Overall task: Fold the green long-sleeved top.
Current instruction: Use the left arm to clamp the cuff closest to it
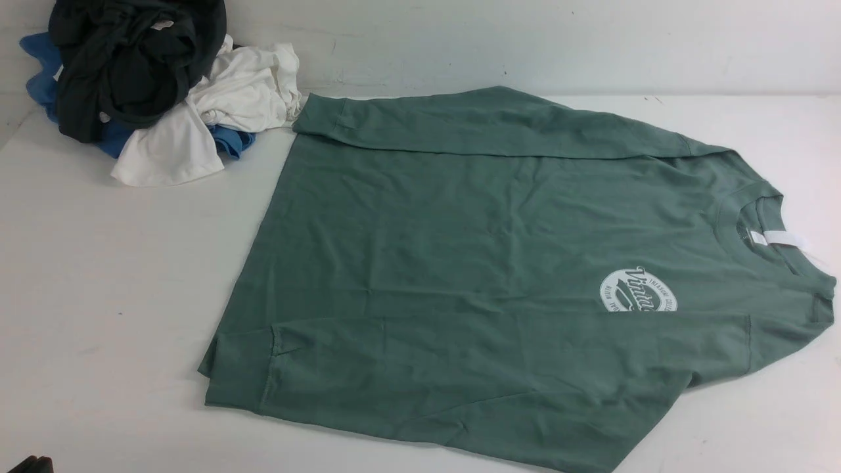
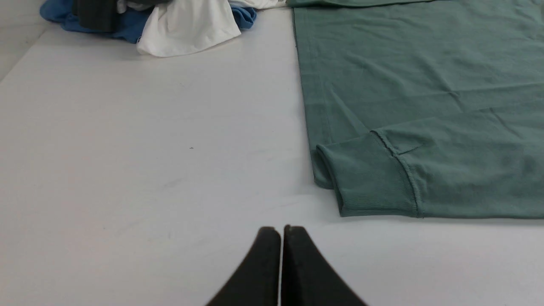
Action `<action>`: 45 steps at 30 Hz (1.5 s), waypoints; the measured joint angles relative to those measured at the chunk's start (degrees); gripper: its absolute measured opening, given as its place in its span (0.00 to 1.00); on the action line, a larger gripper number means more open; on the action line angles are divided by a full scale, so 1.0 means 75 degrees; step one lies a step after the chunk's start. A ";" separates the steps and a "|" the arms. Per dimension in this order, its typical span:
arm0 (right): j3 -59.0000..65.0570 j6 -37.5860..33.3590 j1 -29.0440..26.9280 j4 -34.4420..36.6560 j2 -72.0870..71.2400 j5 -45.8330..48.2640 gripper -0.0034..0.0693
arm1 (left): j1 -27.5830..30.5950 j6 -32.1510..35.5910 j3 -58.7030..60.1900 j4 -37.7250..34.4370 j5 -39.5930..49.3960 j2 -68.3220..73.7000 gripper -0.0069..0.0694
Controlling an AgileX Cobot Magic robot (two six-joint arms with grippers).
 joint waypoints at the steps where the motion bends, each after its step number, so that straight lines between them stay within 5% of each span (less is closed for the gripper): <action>1: 0.0000 0.0000 0.0000 0.0000 0.0000 0.0000 0.03 | 0.0000 0.0000 0.0000 0.0000 0.0000 0.0000 0.08; 34: 0.0000 0.0000 0.0000 0.0000 0.0000 0.0000 0.03 | 0.0000 0.0000 0.0007 0.0149 -0.0133 0.0000 0.08; 42: 0.0053 0.0000 0.0000 -0.0695 0.0000 -0.1140 0.03 | 0.0000 -0.0065 0.0049 0.0197 -0.2307 0.0000 0.08; 45: 0.0053 0.0039 0.0000 -0.0897 0.0000 -0.3381 0.03 | 0.0000 -0.0069 0.0049 0.0203 -0.3851 0.0000 0.08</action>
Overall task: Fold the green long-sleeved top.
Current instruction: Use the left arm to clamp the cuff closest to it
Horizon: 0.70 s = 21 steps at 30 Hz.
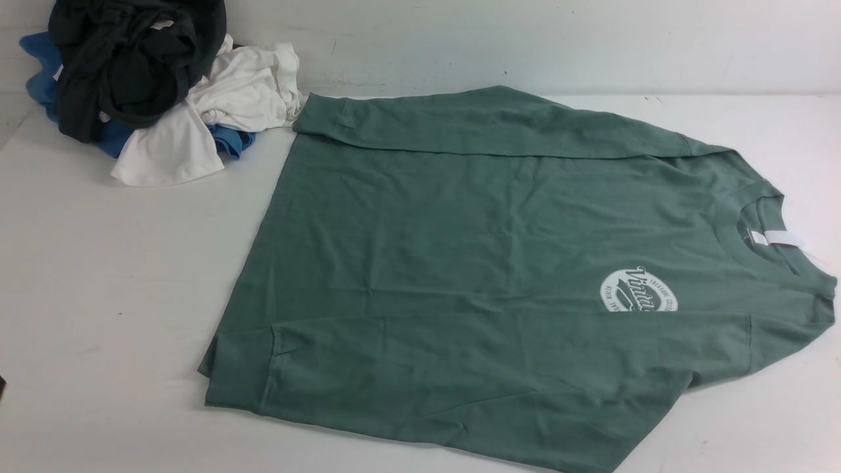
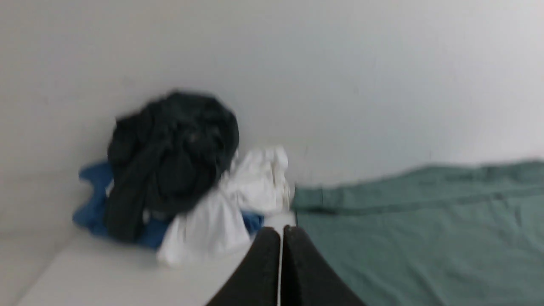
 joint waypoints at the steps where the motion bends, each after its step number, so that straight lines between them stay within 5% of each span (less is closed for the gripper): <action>1: 0.0000 0.0075 0.0000 -0.0029 0.0000 -0.0734 0.03 | 0.0000 0.0000 0.0000 0.0000 -0.0502 0.0000 0.08; 4: 0.0000 0.0266 0.0000 -0.0031 0.0000 -0.2941 0.03 | 0.0000 -0.0107 0.0000 0.0007 -0.1630 0.0000 0.08; 9: -0.0031 0.0392 0.0000 0.0120 0.0000 -0.4825 0.03 | 0.0000 -0.0892 -0.0023 -0.0153 -0.3425 0.0000 0.08; 15: -0.1498 0.0520 0.0000 0.0223 0.0530 -0.3958 0.03 | 0.0000 -0.1132 -0.1490 -0.0355 -0.3547 0.0945 0.08; 21: -0.3865 0.0449 0.0000 0.0223 0.2773 -0.0967 0.03 | 0.0000 -0.1073 -0.3679 -0.0282 -0.2599 0.3565 0.08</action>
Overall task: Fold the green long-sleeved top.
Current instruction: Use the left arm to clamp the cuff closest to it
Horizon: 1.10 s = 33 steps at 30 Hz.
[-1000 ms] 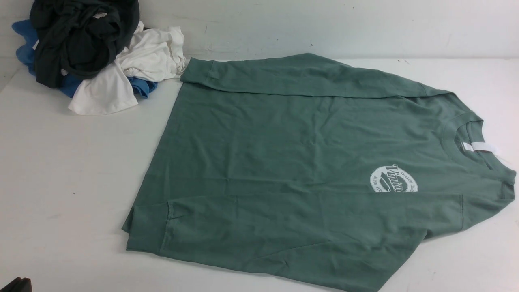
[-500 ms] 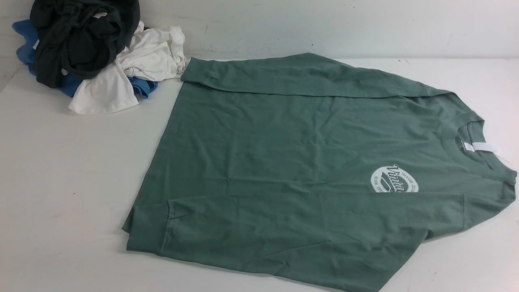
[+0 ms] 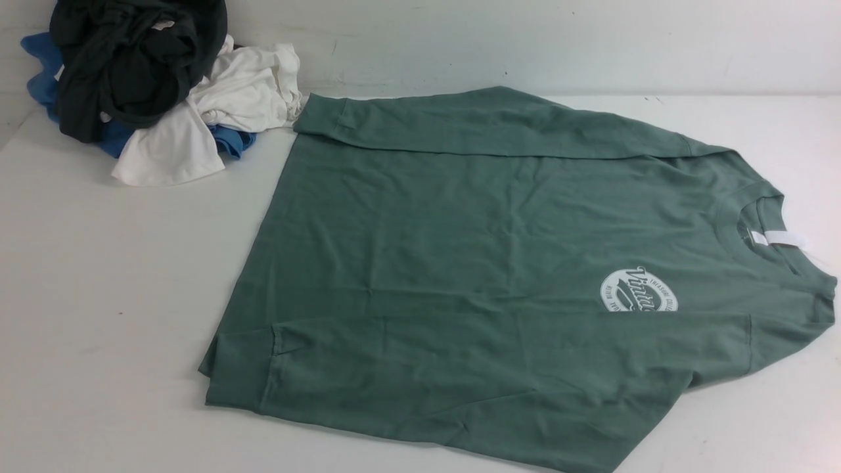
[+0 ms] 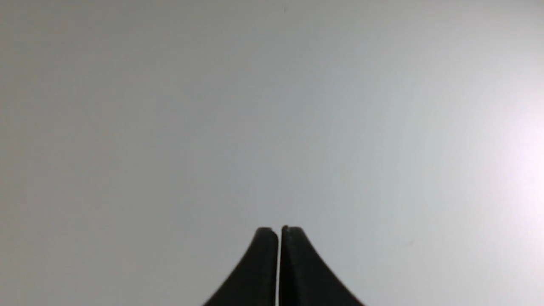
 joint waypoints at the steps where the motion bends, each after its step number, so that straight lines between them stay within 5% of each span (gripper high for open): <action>1: -0.0135 0.0000 0.0000 0.0000 0.0308 0.0397 0.03 | 0.0000 -0.0020 -0.0168 0.0000 0.0160 0.0498 0.08; 6: -0.0495 0.0000 0.0053 0.0334 0.1816 0.2817 0.03 | -0.0010 -0.0820 -0.0672 0.0613 0.1657 0.1751 0.08; 9: -0.0839 -0.0474 0.0360 0.1506 0.3061 0.5885 0.03 | -0.0466 -0.2172 -0.1213 0.1666 0.4487 0.2456 0.08; 12: -0.1053 -0.1665 0.0719 0.2567 0.3983 0.7276 0.03 | -0.1029 -0.2429 -0.1598 0.2150 0.6281 0.2862 0.08; 17: -0.1536 -0.4447 0.1319 0.4972 0.5946 0.7963 0.03 | -0.2197 -0.1291 -0.2458 0.2004 0.8379 0.4246 0.08; 21: -0.2195 -0.5860 0.1750 0.5990 0.7468 0.7728 0.03 | -0.2456 -0.0087 -0.3270 0.1244 0.9328 0.5756 0.08; 26: -0.3352 -0.5959 0.2239 0.5496 0.9266 0.7792 0.03 | -0.2473 0.0871 -0.4181 0.0668 1.0049 0.7581 0.08; 33: -0.4693 -0.4730 0.3145 0.2924 1.1386 0.7927 0.03 | -0.2473 0.1035 -0.4693 0.0614 0.9152 0.9554 0.08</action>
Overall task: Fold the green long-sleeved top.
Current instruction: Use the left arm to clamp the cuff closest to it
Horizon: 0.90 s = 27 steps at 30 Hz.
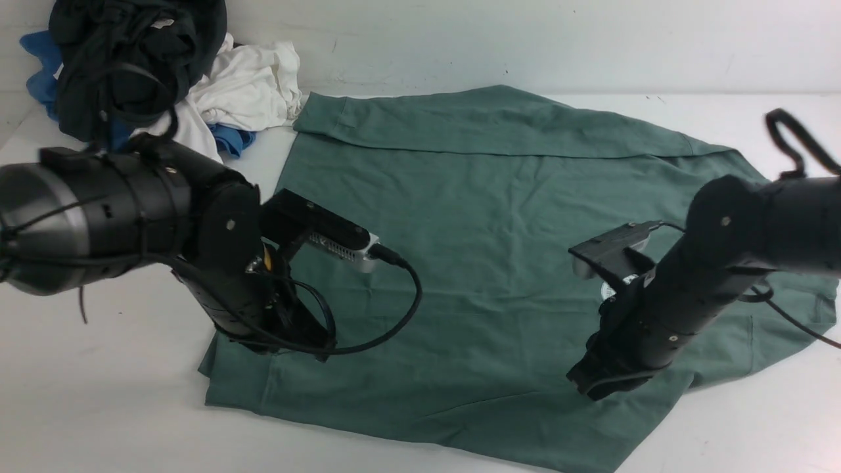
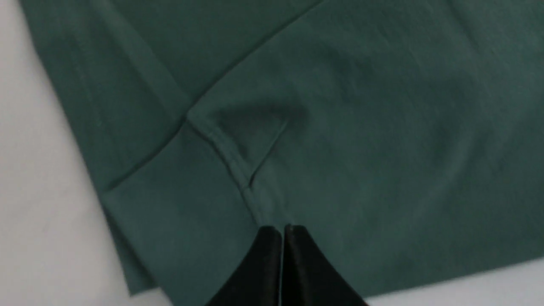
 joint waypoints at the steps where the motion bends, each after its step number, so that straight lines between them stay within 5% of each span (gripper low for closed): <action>1: -0.0038 0.0177 0.0035 -0.0211 0.0094 0.0032 0.03 | 0.0000 0.0000 -0.0006 0.0000 -0.0182 0.0223 0.08; 11: -0.0069 0.1596 0.0105 -0.2298 0.0031 0.0880 0.03 | -0.0311 -0.0007 -0.0080 -0.0461 -0.0161 0.1050 0.08; 23: 0.0032 0.1833 0.0098 -0.2148 -0.2302 0.1415 0.03 | -0.0438 -0.0022 -0.0309 -0.0658 0.1054 0.0040 0.09; 27: 0.0293 0.1840 0.0098 -0.1656 -0.3233 0.0795 0.03 | -0.0062 -0.0022 -0.0309 -0.0324 0.1088 -0.0013 0.18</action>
